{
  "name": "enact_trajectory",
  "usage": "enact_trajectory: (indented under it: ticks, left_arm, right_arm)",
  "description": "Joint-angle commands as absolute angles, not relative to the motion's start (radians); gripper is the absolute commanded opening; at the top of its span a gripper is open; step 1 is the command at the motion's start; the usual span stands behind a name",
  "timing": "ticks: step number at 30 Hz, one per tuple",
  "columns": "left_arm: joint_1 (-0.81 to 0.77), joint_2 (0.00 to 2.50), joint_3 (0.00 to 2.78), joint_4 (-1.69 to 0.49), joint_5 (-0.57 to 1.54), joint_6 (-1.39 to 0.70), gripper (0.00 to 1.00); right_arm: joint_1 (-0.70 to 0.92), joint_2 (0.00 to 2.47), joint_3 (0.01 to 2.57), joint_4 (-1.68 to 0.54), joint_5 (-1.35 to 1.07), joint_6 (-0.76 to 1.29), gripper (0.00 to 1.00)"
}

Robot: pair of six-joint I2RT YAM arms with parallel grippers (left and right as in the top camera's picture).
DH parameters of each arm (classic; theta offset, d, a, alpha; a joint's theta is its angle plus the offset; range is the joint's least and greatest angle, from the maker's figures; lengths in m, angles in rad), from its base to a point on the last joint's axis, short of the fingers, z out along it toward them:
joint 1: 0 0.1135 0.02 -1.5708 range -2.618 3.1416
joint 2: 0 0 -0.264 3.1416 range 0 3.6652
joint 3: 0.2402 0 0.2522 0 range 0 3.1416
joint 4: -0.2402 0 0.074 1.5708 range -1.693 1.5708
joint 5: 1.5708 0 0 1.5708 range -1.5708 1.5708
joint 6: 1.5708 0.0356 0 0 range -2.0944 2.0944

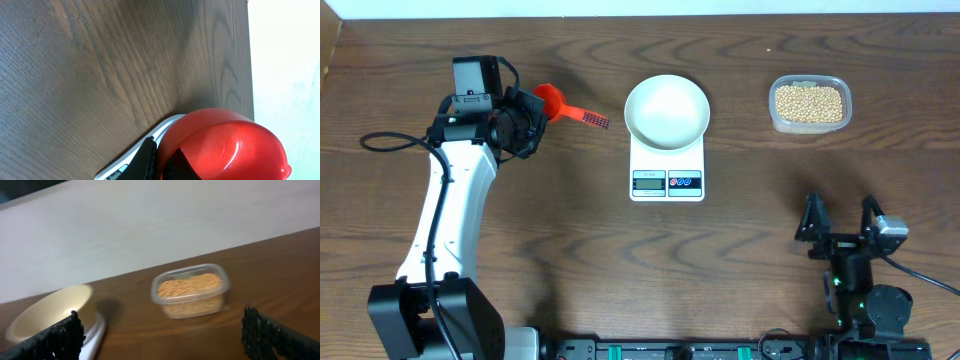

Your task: Scoop item into bowl and weigh 50g on scale

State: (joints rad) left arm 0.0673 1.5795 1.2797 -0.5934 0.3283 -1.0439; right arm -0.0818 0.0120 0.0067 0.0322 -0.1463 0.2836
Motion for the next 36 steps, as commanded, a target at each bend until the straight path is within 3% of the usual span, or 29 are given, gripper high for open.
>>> enact_trajectory:
  ticks: [1,8,16,31,36]
  left_arm:
    - [0.066,1.565,1.281,-0.590,0.329,-1.045,0.07]
    - [0.066,1.565,1.281,-0.567,0.329,-1.055,0.07]
    - [0.054,1.565,1.281,-0.564,0.329,-1.099,0.07]
    - [0.020,1.565,1.281,-0.560,0.357,-1.106,0.07]
    - [0.020,1.565,1.281,-0.573,0.423,-1.106,0.07]
  right_arm:
    - [-0.077,0.017,0.026,0.040,-0.282,0.298,0.99]
    - [-0.077,0.159,0.173,0.025,-0.326,0.240,0.99]
    - [-0.077,0.525,0.492,-0.155,-0.438,0.124,0.99]
    - [-0.076,1.244,1.327,-0.867,-0.606,-0.052,0.99]
    - [-0.077,1.376,1.477,-0.969,-0.615,-0.058,0.99]
